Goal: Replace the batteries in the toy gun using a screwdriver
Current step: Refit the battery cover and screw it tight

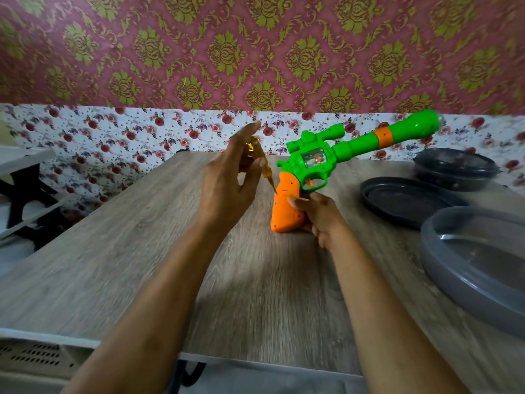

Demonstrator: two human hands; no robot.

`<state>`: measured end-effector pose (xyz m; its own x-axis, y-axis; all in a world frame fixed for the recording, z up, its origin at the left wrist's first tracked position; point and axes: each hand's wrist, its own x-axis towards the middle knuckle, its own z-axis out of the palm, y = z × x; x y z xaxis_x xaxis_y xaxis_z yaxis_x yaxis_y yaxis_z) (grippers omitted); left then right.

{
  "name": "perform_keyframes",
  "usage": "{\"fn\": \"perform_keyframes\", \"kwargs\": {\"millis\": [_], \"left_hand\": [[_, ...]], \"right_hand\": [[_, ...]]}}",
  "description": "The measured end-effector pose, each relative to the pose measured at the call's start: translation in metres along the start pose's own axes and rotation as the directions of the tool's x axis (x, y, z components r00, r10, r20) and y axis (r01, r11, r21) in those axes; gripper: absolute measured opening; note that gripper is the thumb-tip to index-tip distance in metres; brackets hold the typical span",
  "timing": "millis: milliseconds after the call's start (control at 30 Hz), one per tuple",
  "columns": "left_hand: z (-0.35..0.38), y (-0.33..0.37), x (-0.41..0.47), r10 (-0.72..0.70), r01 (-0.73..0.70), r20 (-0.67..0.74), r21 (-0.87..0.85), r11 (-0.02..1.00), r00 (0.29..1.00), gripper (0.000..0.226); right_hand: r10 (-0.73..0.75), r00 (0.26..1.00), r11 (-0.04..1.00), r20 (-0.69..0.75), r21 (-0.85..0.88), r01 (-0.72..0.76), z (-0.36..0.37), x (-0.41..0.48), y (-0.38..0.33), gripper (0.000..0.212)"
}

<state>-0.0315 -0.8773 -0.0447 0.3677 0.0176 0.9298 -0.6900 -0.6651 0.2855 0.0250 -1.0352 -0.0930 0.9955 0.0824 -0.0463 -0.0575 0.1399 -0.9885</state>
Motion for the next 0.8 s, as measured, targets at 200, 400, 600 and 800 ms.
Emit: {"fn": "perform_keyframes", "kwargs": {"millis": [200, 400, 600, 800], "left_hand": [[-0.002, 0.014, -0.005, 0.022, -0.024, 0.03, 0.044, 0.999, 0.999, 0.037], [-0.017, 0.033, -0.027, -0.117, 0.114, -0.119, -0.028, 0.993, 0.986, 0.034], [-0.016, 0.067, -0.06, -0.081, 0.083, -0.111, 0.014, 0.996, 0.991, 0.035], [-0.017, 0.087, -0.075, 0.009, -0.007, -0.104, 0.019, 1.0, 0.995, 0.033]], "right_hand": [[-0.028, 0.997, 1.0, 0.069, -0.008, 0.029, -0.002, -0.017, -0.003, 0.031], [0.017, 0.997, 0.998, 0.078, 0.057, -0.022, -0.008, -0.046, -0.008, 0.035], [-0.045, 0.995, 0.998, 0.09, 0.043, 0.041, -0.039, -0.076, -0.004, 0.036], [-0.144, 0.973, 0.989, 0.183, -0.012, 0.149, -0.057, -0.089, 0.002, 0.039]]}}
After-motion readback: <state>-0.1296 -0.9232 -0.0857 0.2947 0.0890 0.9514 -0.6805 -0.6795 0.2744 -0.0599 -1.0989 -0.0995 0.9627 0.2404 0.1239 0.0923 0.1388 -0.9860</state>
